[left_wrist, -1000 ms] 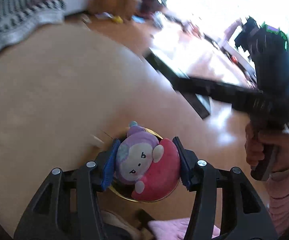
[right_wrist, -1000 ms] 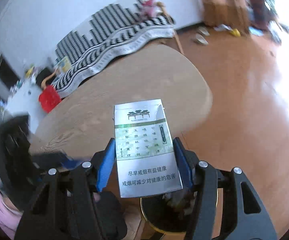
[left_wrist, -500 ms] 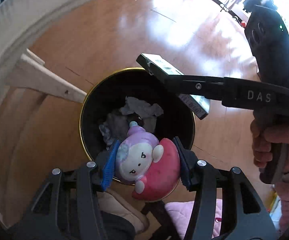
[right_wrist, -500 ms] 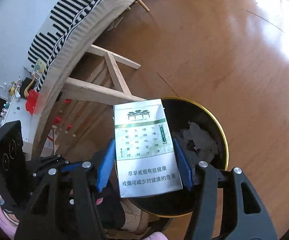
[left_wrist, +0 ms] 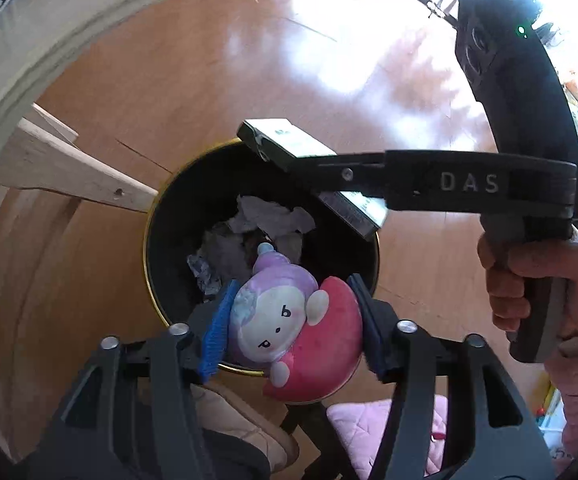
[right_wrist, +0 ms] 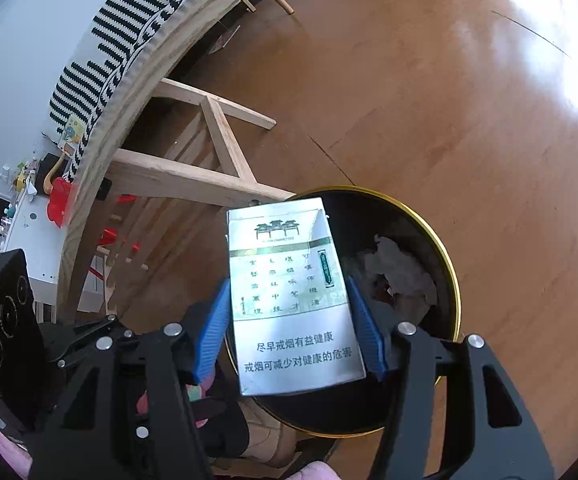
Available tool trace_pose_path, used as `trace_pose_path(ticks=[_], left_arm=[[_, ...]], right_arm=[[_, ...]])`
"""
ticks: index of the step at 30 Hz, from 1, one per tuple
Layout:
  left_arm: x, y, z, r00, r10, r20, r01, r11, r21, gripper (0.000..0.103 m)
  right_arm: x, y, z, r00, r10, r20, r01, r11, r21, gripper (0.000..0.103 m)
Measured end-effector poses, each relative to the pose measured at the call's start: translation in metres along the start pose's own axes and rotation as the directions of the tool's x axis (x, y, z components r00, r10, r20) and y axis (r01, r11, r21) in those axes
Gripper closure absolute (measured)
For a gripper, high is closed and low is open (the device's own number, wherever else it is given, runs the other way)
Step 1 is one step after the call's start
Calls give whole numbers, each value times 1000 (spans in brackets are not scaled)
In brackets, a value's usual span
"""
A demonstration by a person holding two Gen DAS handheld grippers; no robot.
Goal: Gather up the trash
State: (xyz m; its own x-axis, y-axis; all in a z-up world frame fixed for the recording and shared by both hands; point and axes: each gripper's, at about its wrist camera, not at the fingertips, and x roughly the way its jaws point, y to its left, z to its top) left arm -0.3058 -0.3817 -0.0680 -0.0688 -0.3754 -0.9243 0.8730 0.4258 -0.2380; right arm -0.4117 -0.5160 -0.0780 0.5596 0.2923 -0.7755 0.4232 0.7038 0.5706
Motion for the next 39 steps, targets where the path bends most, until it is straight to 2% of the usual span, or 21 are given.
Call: trace_pose_path(ticks=[3,5,7,9,11,15,17,19,20,21,22,26,27,28,29,30,31,33,34,36,39], left_arm=[[-6,2,0,998,25,50,-23,999,-30,7],[-13,1,0,997,8,79,-4,999,-40,7],[-21,-1,4,996,-24,83,26,999,-28,7],[-46,-1,15,991,-35,132,36,999,-8,7],[-87,6,24,970,-10,241,13,1000,-8,7],[-197,60,27,880,105,464,-58,992,-115,6],[-240,95,18,826,217,520,-108,967,-231,6],[-278,141,-3,755,413,510,-204,886,-416,6],[-293,169,-17,714,516,473,-247,818,-519,6],[-300,190,-29,694,567,443,-260,772,-580,6],[-305,216,-45,678,606,415,-252,723,-644,6],[-302,286,-95,647,680,346,-224,603,-766,6],[-297,304,-109,643,709,289,-239,544,-804,6],[-298,316,-119,655,715,246,-246,510,-824,6],[-302,326,-124,664,709,238,-240,503,-830,6],[-308,334,-130,651,719,245,-234,497,-836,6],[-314,340,-136,618,752,228,-248,462,-851,6],[-319,347,-143,577,791,201,-274,420,-865,6],[-320,349,-146,569,796,206,-276,422,-864,6],[-319,354,-147,569,790,230,-268,442,-856,6],[-318,357,-150,601,761,245,-242,465,-852,6]], right_arm=[[-6,0,6,1000,-5,-23,6,1000,29,21],[-14,3,9,997,-73,6,73,997,26,9],[-28,8,15,982,-182,54,180,983,33,8],[-46,16,19,952,-268,146,262,963,60,8],[-66,41,30,889,-380,256,380,924,53,8],[-88,140,50,772,-380,509,483,872,-82,7],[-87,191,60,747,-316,585,478,867,-142,7],[-80,250,69,729,-229,645,456,865,-209,7],[-74,278,74,730,-186,657,435,868,-237,7],[-66,304,79,743,-148,652,407,874,-265,7],[-53,341,87,775,-83,627,345,886,-310,7],[9,435,104,851,17,526,224,892,-392,7],[24,448,107,864,8,504,221,892,-393,7],[53,463,105,876,-21,481,238,888,-394,7],[72,469,98,870,-46,490,269,878,-395,7],[94,472,88,855,-76,513,317,860,-400,7],[112,473,82,855,-111,506,352,841,-410,7],[142,473,84,916,-167,365,321,851,-416,7],[145,473,87,929,-147,339,286,868,-406,7],[148,473,90,921,-141,363,278,889,-362,7],[158,474,95,920,-172,354,301,887,-352,7]])
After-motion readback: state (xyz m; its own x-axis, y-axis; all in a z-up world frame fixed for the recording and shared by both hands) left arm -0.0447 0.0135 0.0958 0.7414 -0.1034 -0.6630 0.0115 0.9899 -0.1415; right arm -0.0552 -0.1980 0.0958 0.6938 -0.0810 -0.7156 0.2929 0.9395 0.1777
